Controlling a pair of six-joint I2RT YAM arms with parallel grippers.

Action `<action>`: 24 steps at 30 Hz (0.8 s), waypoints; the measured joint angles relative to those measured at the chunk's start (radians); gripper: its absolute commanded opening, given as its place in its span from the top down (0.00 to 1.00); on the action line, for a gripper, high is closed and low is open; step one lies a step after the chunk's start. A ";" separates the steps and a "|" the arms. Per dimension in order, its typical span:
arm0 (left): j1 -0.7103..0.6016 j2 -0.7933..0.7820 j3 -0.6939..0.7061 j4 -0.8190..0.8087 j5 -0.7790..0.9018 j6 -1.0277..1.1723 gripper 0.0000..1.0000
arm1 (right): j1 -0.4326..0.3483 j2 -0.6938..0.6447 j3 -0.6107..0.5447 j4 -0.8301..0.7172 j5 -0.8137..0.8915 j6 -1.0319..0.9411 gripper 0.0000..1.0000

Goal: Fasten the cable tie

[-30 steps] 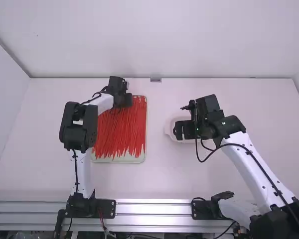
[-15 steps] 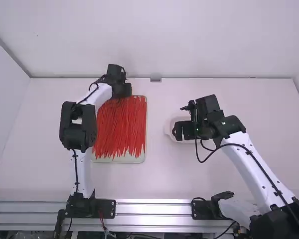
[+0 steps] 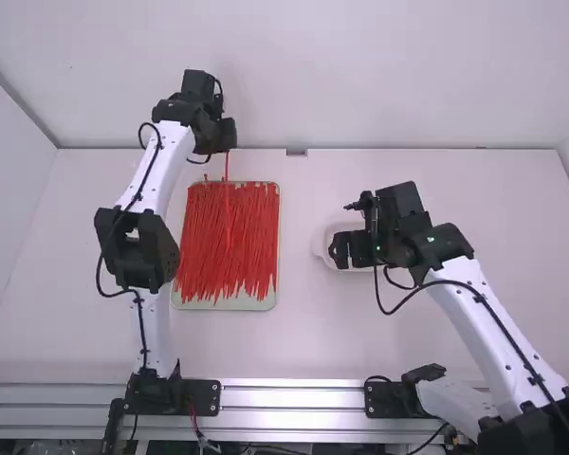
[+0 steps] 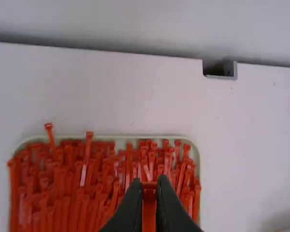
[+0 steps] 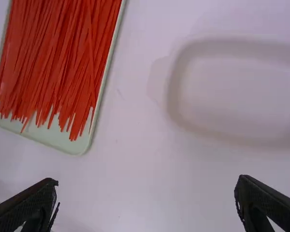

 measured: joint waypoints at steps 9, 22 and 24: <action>0.000 -0.269 0.004 -0.084 -0.031 0.000 0.98 | 0.000 -0.024 0.000 0.015 0.000 -0.023 0.02; -0.039 -0.617 -0.140 -0.123 -0.078 0.026 0.98 | 0.000 -0.033 0.000 0.014 -0.008 -0.034 0.02; -0.039 -0.697 -0.266 -0.073 -0.086 0.026 0.98 | 0.000 -0.033 0.000 0.014 -0.016 -0.035 0.02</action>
